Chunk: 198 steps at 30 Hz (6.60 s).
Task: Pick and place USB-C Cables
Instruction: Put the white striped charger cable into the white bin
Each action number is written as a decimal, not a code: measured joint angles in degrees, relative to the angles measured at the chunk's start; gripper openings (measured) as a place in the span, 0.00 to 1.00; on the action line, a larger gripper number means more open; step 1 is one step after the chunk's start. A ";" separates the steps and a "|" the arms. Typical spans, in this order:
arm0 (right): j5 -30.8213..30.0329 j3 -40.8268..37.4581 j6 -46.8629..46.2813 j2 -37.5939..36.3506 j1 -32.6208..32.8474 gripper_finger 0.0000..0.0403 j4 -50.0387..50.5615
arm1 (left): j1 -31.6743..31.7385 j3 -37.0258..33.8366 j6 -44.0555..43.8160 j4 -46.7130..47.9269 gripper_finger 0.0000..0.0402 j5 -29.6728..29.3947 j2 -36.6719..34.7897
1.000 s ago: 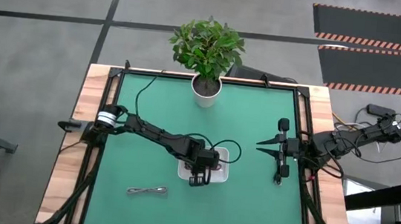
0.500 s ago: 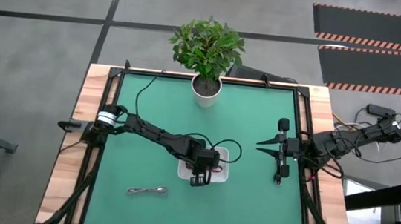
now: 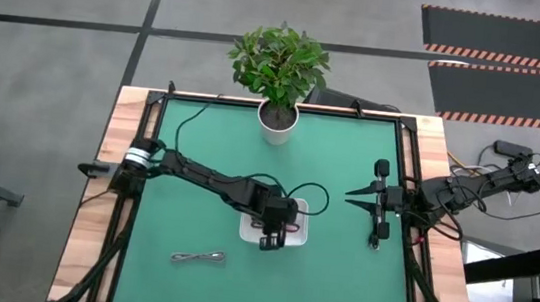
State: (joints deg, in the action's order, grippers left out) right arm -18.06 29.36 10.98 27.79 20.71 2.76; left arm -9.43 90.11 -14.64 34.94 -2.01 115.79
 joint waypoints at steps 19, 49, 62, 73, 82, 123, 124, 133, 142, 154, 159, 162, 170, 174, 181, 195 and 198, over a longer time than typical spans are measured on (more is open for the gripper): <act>0.01 -1.15 -6.29 2.93 0.02 0.15 -0.62 | -10.98 -7.32 4.55 -0.05 0.10 -1.49 -17.58; -0.03 0.94 -5.18 15.59 0.02 0.15 -13.40 | -21.52 -31.21 -39.85 0.01 0.05 8.98 -28.25; 0.01 0.90 -4.99 14.37 0.02 0.15 -13.12 | -27.08 -29.68 -48.07 -8.34 0.00 4.12 -26.88; 0.01 0.90 -4.81 14.36 0.02 0.15 -12.36 | -27.39 -29.69 -49.54 -10.74 0.00 -1.67 -26.88; 0.01 1.01 1.41 14.28 0.02 0.15 -13.59 | -28.81 -30.22 -55.55 3.74 0.00 2.49 -26.88; 0.00 1.40 0.77 13.14 0.02 0.15 -12.67 | -29.45 -34.43 -38.96 1.05 0.55 -8.04 -26.88; 0.00 1.40 0.43 13.14 0.02 0.15 -12.66 | -29.49 -35.34 -38.96 -0.27 0.55 -8.38 -26.88; 0.02 1.40 -2.08 13.18 0.02 0.15 -12.16 | -30.16 -41.29 -38.94 -4.68 0.55 -8.88 -26.86; 0.02 1.40 -2.01 13.25 0.02 0.15 -11.70 | -30.42 -44.19 -38.72 -7.20 0.51 -8.93 -26.86; 0.02 1.38 -2.87 13.25 0.02 0.15 -10.48 | -30.49 -46.53 -38.42 -10.49 0.33 -9.46 -24.08; 0.02 1.36 -3.07 13.25 0.02 0.15 -10.48 | -30.42 -46.58 -38.85 -9.38 0.18 -8.72 -22.40; 0.02 1.36 -3.08 13.25 0.02 0.15 -10.50 | -30.38 -46.64 -39.05 -9.29 0.06 -8.07 -22.55; 0.02 1.31 -3.08 13.29 0.02 0.15 -10.24 | -30.40 -46.42 -37.03 -8.38 0.04 -7.65 -26.56; 0.02 1.31 -3.08 13.29 0.02 0.15 -10.26 | -30.60 -45.73 -35.08 -7.90 0.04 -6.79 -29.98; 0.02 1.27 -3.50 14.66 0.02 0.15 -10.38 | -30.51 -43.66 -31.36 -8.17 0.04 -13.41 -36.09; 0.02 1.27 -6.34 24.65 0.02 0.15 -17.78 | -30.43 -41.51 -0.88 -27.66 0.04 -35.88 -47.28; 0.02 1.27 -5.37 29.49 0.02 0.15 -24.64 | -30.28 -41.71 8.67 -35.53 0.04 -41.31 -47.10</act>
State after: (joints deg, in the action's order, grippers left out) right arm -18.04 30.63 5.61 57.28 20.73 -21.88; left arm -39.72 48.40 -5.98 -0.59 -43.33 68.69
